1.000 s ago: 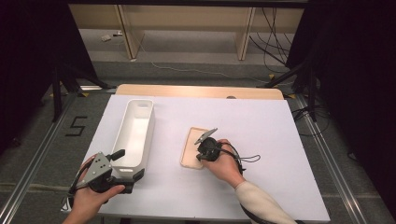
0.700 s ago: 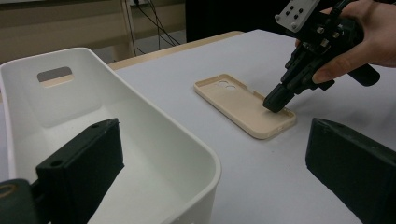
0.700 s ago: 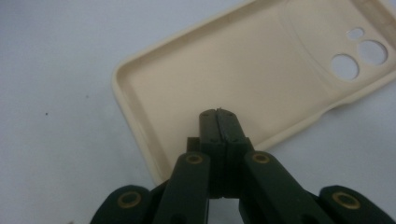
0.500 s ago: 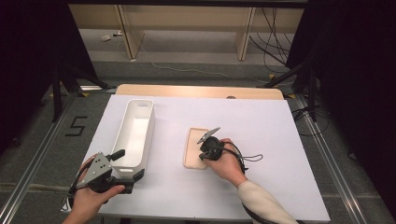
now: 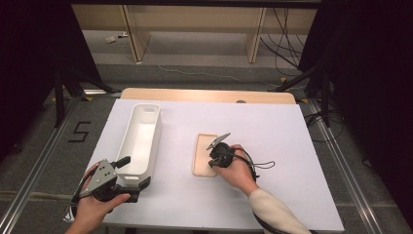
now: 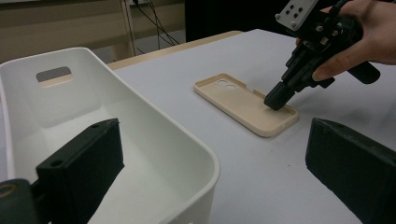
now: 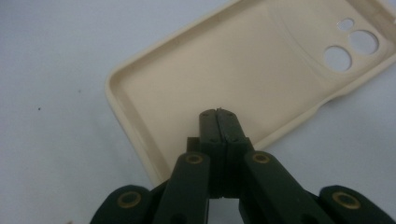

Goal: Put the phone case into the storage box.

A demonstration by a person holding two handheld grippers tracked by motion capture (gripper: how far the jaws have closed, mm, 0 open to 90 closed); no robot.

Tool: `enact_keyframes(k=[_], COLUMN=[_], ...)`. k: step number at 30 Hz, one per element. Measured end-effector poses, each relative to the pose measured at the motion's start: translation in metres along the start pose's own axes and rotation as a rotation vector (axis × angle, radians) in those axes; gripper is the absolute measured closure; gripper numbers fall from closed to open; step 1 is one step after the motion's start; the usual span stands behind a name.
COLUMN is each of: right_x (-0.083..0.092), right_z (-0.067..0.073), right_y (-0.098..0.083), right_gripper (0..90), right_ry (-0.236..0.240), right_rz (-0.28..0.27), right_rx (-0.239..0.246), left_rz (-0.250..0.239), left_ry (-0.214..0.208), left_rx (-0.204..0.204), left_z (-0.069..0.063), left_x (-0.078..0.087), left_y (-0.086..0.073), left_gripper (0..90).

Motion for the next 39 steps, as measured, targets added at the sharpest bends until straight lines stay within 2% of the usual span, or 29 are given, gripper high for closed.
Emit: enact_keyframes(k=[5, 6, 11, 14, 15, 17, 18, 20, 22, 23, 24, 25, 26, 27, 28, 29, 33, 35, 39], right_x=[0.0, 0.0, 0.001, 0.003, 0.006, 0.008, 0.012, 0.017, 0.02, 0.024, 0.03, 0.034, 0.034, 0.042, 0.042, 0.049, 0.056, 0.06, 0.067], right_z=[-0.001, -0.001, -0.001, -0.002, -0.002, -0.004, -0.007, -0.01, -0.012, -0.015, -0.018, -0.019, -0.019, -0.022, -0.022, -0.023, -0.025, -0.026, -0.027], right_y=[0.0, 0.0, 0.0, 0.001, 0.002, 0.003, 0.004, 0.006, 0.006, 0.006, 0.008, 0.009, 0.009, 0.008, 0.008, 0.007, 0.005, 0.002, -0.005], right_gripper=[90.0, 90.0, 90.0, 89.1, 85.5, 84.1, 78.3, 71.0, 67.8, 63.7, 56.4, 52.8, 52.8, 47.4, 47.4, 41.2, 34.6, 32.0, 27.7], right_ry=[-0.004, -0.002, -0.006, -0.005, -0.013, -0.018, -0.027, -0.03, -0.038, -0.047, -0.043, -0.038, -0.038, -0.024, -0.024, -0.007, 0.001, -0.013, -0.007], right_rz=[0.002, 0.0, -0.011, -0.035, -0.05, -0.064, -0.094, -0.158, -0.174, -0.199, -0.273, -0.295, -0.295, -0.332, -0.332, -0.374, -0.417, -0.443, -0.465], right_rx=[0.002, 0.003, 0.001, 0.003, -0.014, -0.012, -0.025, -0.039, -0.051, -0.053, -0.064, -0.077, -0.077, -0.101, -0.101, -0.118, -0.121, -0.122, -0.129], left_rz=[-0.003, 0.002, 0.0, 0.001, -0.008, -0.003, -0.001, -0.001, -0.002, -0.005, -0.006, -0.001, -0.001, -0.004, -0.005, -0.006, -0.006, -0.009, -0.007], left_ry=[-0.006, 0.0, -0.003, -0.003, -0.013, -0.012, -0.005, -0.005, -0.006, -0.012, -0.012, -0.008, -0.008, -0.01, -0.012, -0.012, -0.011, -0.014, -0.013], left_rx=[-0.01, -0.001, -0.004, -0.002, -0.01, -0.015, -0.003, -0.003, -0.003, -0.016, -0.011, -0.004, -0.004, 0.002, -0.001, 0.001, 0.004, 0.003, -0.005], left_z=[0.0, 0.0, 0.0, 0.0, 0.0, 0.0, 0.0, 0.0, 0.0, 0.001, 0.0, 0.0, 0.0, -0.001, -0.001, -0.002, -0.001, -0.002, -0.002], left_x=[0.0, 0.0, 0.0, 0.0, -0.001, -0.001, 0.0, 0.0, 0.0, -0.001, -0.002, -0.002, -0.002, -0.002, -0.002, -0.003, -0.003, -0.003, -0.003], left_y=[0.0, 0.0, 0.0, 0.0, 0.001, 0.001, 0.0, 0.0, 0.001, 0.001, 0.001, 0.001, 0.001, 0.001, 0.002, 0.002, 0.002, 0.002, 0.002], left_gripper=[3.6, 3.5, 3.6, 3.6, 3.6, 3.6, 3.7, 3.7, 3.7, 3.7, 3.7, 3.7, 3.8, 3.7, 3.7, 3.7, 3.7, 3.7, 3.7])
Point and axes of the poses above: each handheld gripper's, and its own axes: x roughly backward along the jaws, y roughly out of its top, z roughly to its left, the point moved 8 cm from there along -x, roughly forward along the jaws, and after that the axes turned 8 degrees about -y, right-handed, at the moved point
